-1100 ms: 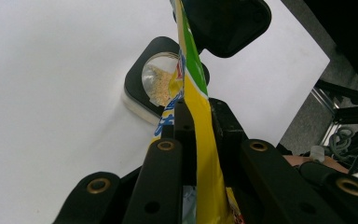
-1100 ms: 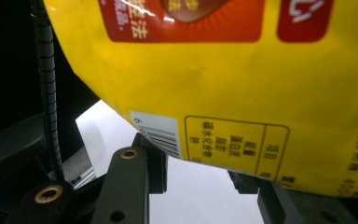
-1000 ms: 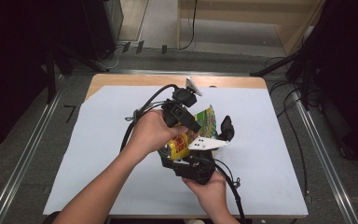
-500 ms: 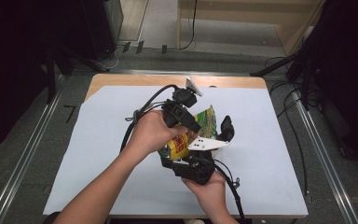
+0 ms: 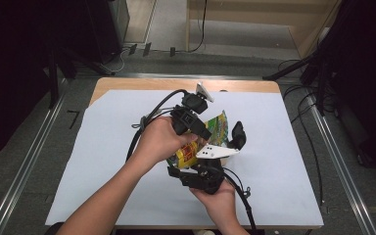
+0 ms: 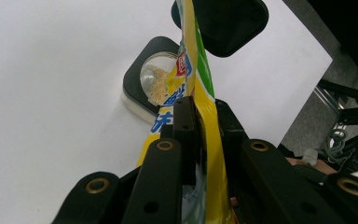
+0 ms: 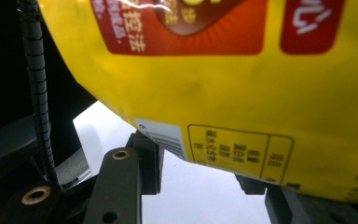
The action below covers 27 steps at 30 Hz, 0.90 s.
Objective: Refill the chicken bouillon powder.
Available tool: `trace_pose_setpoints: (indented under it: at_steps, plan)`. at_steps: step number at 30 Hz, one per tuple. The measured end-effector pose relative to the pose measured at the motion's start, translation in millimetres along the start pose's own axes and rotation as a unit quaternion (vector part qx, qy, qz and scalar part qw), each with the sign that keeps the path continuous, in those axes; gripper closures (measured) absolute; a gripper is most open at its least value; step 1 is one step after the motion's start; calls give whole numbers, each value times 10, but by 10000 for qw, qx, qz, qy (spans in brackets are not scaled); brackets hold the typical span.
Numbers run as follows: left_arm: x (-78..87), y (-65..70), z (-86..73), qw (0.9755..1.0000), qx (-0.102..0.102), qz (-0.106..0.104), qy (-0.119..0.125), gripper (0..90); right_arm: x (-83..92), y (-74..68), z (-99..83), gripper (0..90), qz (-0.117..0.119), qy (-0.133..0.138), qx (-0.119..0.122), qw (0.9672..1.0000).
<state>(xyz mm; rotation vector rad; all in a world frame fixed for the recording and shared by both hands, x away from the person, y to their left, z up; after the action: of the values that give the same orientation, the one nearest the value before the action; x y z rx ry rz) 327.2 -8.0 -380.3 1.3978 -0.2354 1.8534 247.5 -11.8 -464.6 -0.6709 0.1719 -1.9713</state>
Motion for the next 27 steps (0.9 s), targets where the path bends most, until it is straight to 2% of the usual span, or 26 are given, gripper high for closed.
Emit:
trace_pose_setpoints:
  at_steps: [7, 8, 17, 27]
  plan:
    - [7, -4, -7, 10000, 28, -36, 5, 836, -7, 2, 0, 622, -49, 25, 24, 10000]
    - [8, 2, -17, 10000, 22, -40, -7, 835, -5, 1, -4, 652, 5, 14, -1, 10000]
    - [17, -8, -31, 10000, 38, -45, -15, 832, -21, -6, -6, 662, 18, 0, 20, 10000]
    - [84, -77, -45, 9999, 145, -50, 66, 834, -78, -41, 44, 665, 192, 58, -24, 9998]
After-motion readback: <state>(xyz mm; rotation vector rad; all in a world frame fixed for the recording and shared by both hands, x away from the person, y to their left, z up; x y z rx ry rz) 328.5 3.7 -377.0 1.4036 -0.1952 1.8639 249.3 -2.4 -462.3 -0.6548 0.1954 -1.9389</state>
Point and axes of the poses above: each handheld gripper's, and its own axes: x roughly backward along the jaws, z roughly out of its top, y roughly to its right, the point moved 7 cm from there along -x, roughly forward along the jaws, and after that the axes turned 2 degrees about x, right-handed, at the moved point
